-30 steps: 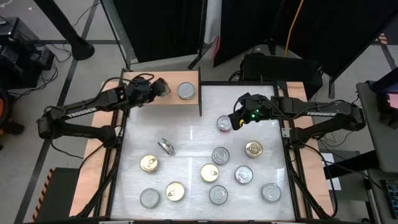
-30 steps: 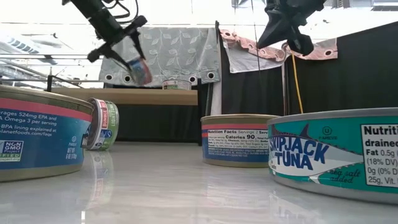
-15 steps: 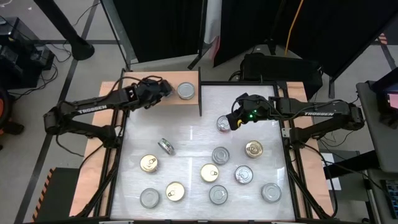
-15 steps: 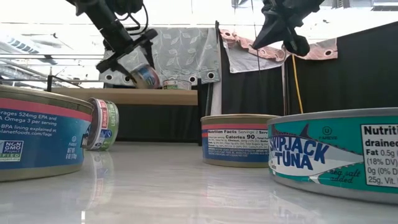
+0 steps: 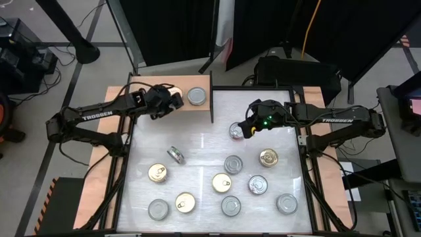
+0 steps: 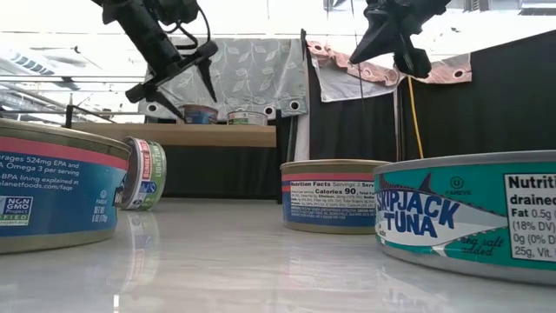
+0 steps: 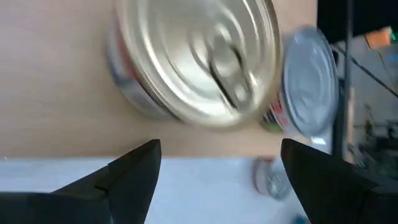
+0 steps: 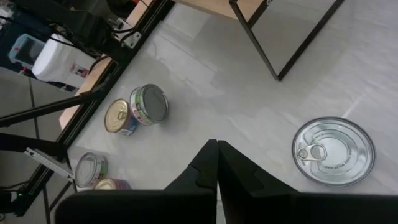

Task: Stack canned seafood by type on shelf
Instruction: Put the blue pink tuna can on the shelf

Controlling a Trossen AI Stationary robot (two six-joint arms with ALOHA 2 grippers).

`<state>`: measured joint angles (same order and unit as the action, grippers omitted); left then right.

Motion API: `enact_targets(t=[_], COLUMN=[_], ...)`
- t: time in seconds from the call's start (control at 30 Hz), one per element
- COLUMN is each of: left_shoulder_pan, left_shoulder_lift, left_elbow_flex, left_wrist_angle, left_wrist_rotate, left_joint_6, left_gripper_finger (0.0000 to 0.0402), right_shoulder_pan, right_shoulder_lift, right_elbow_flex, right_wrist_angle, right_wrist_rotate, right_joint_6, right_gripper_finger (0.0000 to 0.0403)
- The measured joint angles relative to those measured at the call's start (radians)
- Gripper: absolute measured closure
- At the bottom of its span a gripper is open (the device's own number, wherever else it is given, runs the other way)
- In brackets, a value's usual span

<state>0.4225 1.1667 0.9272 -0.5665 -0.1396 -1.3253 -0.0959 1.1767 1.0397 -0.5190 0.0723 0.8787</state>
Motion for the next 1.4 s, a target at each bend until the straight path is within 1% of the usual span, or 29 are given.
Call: enact_targets(t=[0.07,0.2,0.27,0.33,0.4,0.47,0.5,0.57,0.63,0.7,0.8,0.9,0.93,0.97,1.17,1.4], left_shoulder_pan=[-0.001,0.001,0.002,0.0,0.0,0.008,0.017,0.042,0.075,0.113,0.16,0.186,0.195,0.202,0.214,0.212], left_shoulder_lift=[0.0,-0.015,-0.046,-0.092,-0.145,-0.193,-0.215,-0.246,-0.263,-0.261,-0.228,-0.186,-0.171,-0.158,-0.095,-0.016], left_elbow_flex=[0.0,0.0,0.0,0.014,0.045,0.077,0.091,0.114,0.115,0.107,0.08,0.076,0.076,0.076,0.076,0.076], left_wrist_angle=[0.018,0.002,-0.001,-0.022,-0.06,-0.126,-0.169,-0.228,-0.27,-0.286,-0.306,-0.308,-0.303,-0.303,-0.302,-0.219], left_wrist_rotate=[0.035,0.081,0.127,0.139,0.111,0.031,-0.025,-0.125,-0.17,-0.171,-0.13,-0.116,-0.107,-0.103,-0.1,-0.047], left_joint_6=[0.007,0.058,0.079,0.093,0.116,0.121,0.134,0.171,0.215,0.285,0.369,0.43,0.446,0.458,0.476,0.532], left_gripper_finger=[0.0071,0.0071,0.0073,0.0077,0.0085,0.01,0.0111,0.014,0.0179,0.0222,0.0293,0.0362,0.0381,0.0391,0.0385,0.0396], right_shoulder_pan=[0.0,0.0,0.004,0.012,0.022,0.03,0.034,0.035,0.034,0.031,0.018,0.003,0.002,0.001,0.002,-0.003], right_shoulder_lift=[0.0,0.0,0.0,0.0,0.0,0.0,0.0,0.0,0.0,0.0,0.0,0.0,0.0,0.0,0.0,0.0], right_elbow_flex=[0.0,0.0,0.0,0.0,0.0,0.0,0.0,0.0,0.0,0.0,0.0,0.0,0.0,0.0,0.0,0.0], right_wrist_angle=[0.0,0.0,0.0,0.001,0.005,0.018,0.027,0.04,0.048,0.056,0.089,0.158,0.186,0.216,0.373,0.404], right_wrist_rotate=[0.0,0.0,-0.001,-0.001,-0.003,-0.003,-0.003,-0.003,-0.003,-0.001,-0.008,-0.057,-0.068,-0.077,-0.082,-0.067], right_joint_6=[-0.001,-0.005,-0.003,-0.001,0.0,0.0,0.0,-0.001,-0.006,-0.015,-0.024,0.0,0.012,0.027,0.064,0.085], right_gripper_finger=[0.0403,0.0403,0.0403,0.0403,0.0403,0.0403,0.0403,0.0403,0.0403,0.0403,0.0403,0.0403,0.0403,0.0403,0.0403,0.0403])
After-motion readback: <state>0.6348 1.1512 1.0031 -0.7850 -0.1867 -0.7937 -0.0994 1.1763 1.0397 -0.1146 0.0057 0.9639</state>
